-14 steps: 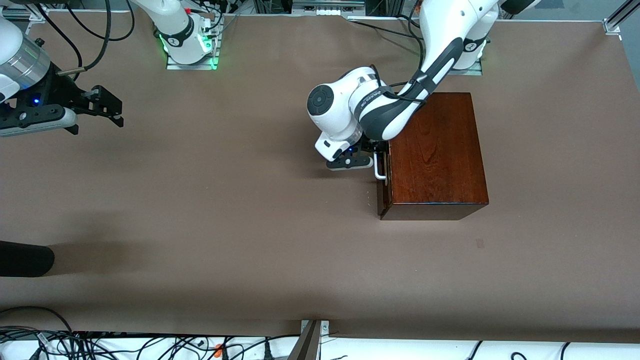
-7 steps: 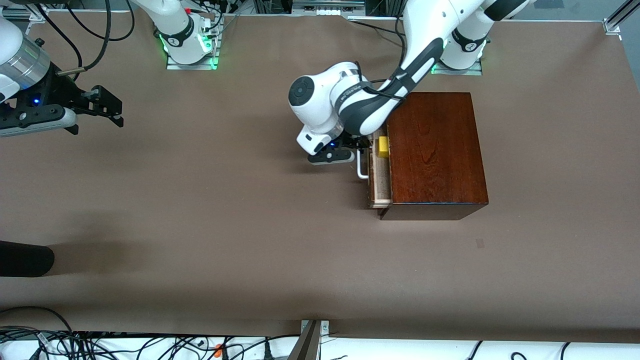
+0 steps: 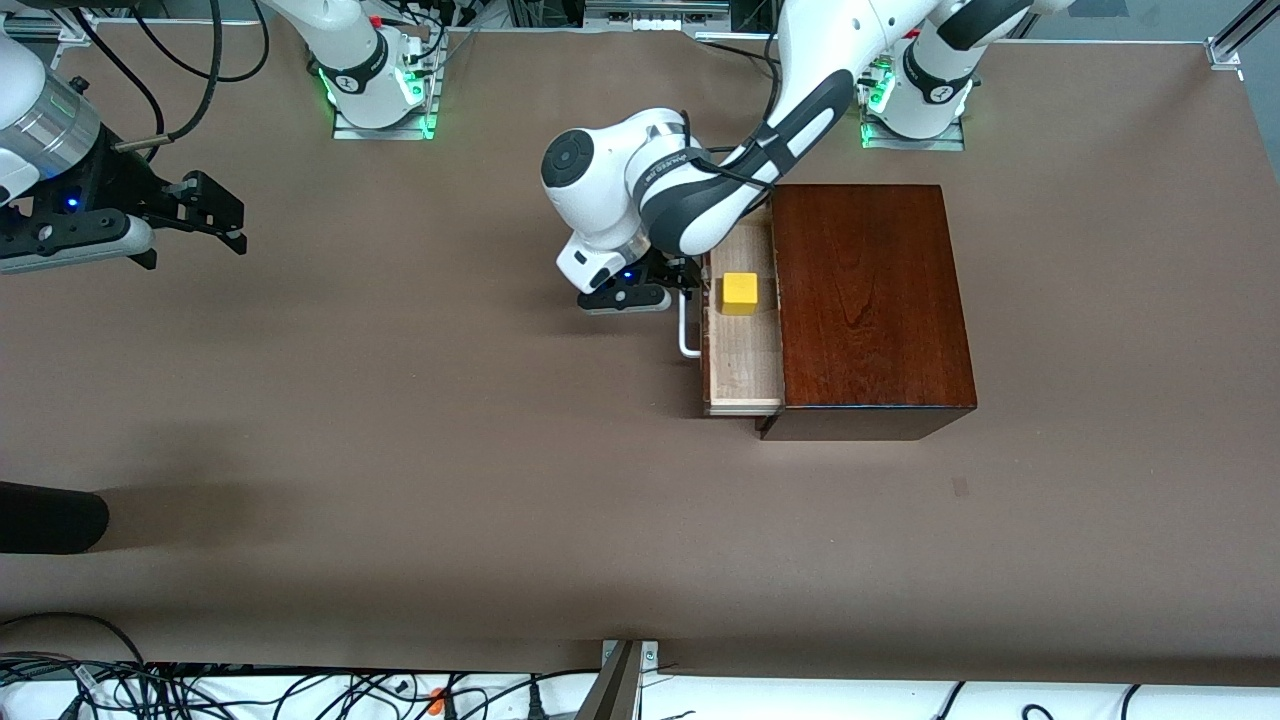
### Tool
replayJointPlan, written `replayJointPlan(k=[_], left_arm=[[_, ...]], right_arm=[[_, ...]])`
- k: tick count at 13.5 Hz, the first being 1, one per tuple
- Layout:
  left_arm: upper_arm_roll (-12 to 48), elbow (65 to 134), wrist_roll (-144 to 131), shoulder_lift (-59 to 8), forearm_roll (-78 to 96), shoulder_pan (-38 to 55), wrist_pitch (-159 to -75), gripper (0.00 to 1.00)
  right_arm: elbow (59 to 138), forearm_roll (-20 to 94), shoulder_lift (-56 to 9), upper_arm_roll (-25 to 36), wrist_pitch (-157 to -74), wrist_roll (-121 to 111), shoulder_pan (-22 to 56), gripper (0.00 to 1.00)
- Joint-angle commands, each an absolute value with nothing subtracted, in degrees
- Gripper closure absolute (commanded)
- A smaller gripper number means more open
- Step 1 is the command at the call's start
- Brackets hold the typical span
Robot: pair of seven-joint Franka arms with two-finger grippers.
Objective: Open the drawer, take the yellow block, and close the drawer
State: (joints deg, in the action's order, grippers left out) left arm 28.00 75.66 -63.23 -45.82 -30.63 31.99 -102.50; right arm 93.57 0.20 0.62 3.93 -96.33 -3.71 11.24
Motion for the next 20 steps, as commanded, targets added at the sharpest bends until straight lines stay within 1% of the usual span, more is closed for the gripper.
replayJointPlan(k=[1, 7, 10, 12, 13, 17, 18, 20], left_arm=[[28.48, 68.91, -64.6, -49.04, -30.32, 34.71, -102.39, 0.0], [28.65, 64.34, -65.3, -50.62, -30.24, 36.3, -102.66, 0.0], [28.91, 64.25, -65.39, -48.96, -29.01, 35.6, -102.22, 0.0], [28.92, 64.25, -64.87, -45.11, -25.94, 33.07, -100.82, 0.0], [29.44, 65.21, -64.34, -41.61, -24.1, 30.52, -99.85, 0.0], [30.23, 74.51, -55.05, -27.19, -15.49, 18.93, -96.86, 0.0], [30.23, 75.66, -52.32, -24.81, -14.25, 15.94, -95.46, 0.0], [30.23, 75.67, -48.27, -22.6, -13.36, 10.92, -93.0, 0.0]], right_arm=[[92.46, -0.09, 0.18, 3.78, -95.71, -3.69, 10.9, 0.0], [92.46, -0.09, 0.09, 3.96, -95.8, -3.69, 10.81, 0.0], [92.37, 0.09, -0.61, 4.57, -95.89, -3.78, 10.81, 0.0], [92.37, 0.09, -0.79, 4.57, -95.89, -3.78, 10.72, 0.0], [92.37, 0.17, -1.49, 4.66, -95.89, -3.78, 10.72, 0.0], [92.37, -0.09, -4.39, 4.66, -95.8, -3.69, 10.81, 0.0], [92.46, 0.0, -5.18, 4.66, -95.37, -3.78, 10.81, 0.0], [92.55, 0.7, -5.27, 3.79, -95.27, -5.26, 11.6, 0.0]])
